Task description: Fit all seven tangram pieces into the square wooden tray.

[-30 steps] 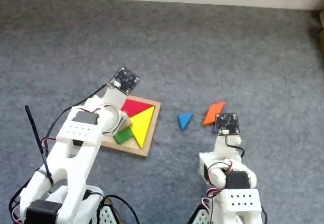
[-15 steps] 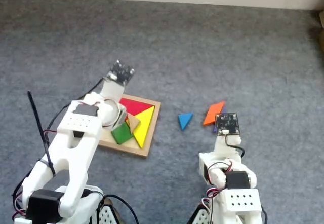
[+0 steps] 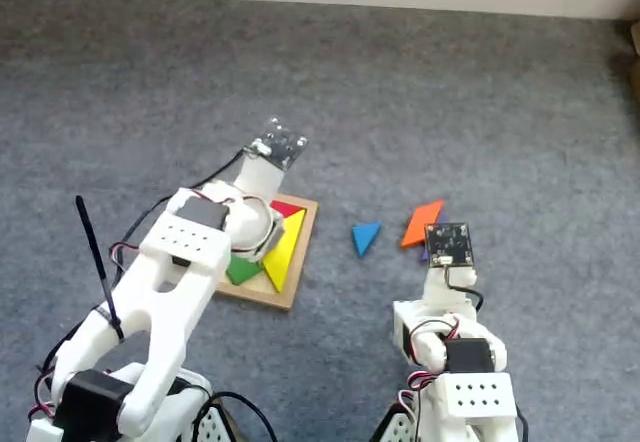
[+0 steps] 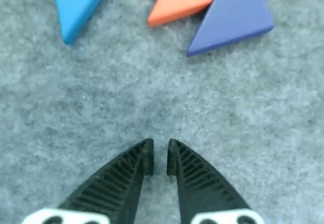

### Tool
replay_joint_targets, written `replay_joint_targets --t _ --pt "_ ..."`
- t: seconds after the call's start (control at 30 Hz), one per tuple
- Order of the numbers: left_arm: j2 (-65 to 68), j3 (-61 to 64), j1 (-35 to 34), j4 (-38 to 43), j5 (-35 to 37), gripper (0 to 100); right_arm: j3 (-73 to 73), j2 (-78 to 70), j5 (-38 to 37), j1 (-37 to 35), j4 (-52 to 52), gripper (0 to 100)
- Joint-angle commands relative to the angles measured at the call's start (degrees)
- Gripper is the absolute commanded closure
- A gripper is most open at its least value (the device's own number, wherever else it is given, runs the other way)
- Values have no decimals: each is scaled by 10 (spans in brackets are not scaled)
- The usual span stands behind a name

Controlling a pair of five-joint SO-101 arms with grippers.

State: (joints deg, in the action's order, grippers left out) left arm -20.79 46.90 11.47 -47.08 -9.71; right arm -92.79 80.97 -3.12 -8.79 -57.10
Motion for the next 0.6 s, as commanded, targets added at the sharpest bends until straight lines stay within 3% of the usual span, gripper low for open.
replay_joint_targets --t 0.0,0.17,0.57 --pt "-1 0 2 0 7 815 3 6 -5 7 9 936" --pt "0 51 -31 47 7 815 3 6 -5 7 9 936" --pt "0 66 -145 72 -43 814 3 6 -5 7 9 936"
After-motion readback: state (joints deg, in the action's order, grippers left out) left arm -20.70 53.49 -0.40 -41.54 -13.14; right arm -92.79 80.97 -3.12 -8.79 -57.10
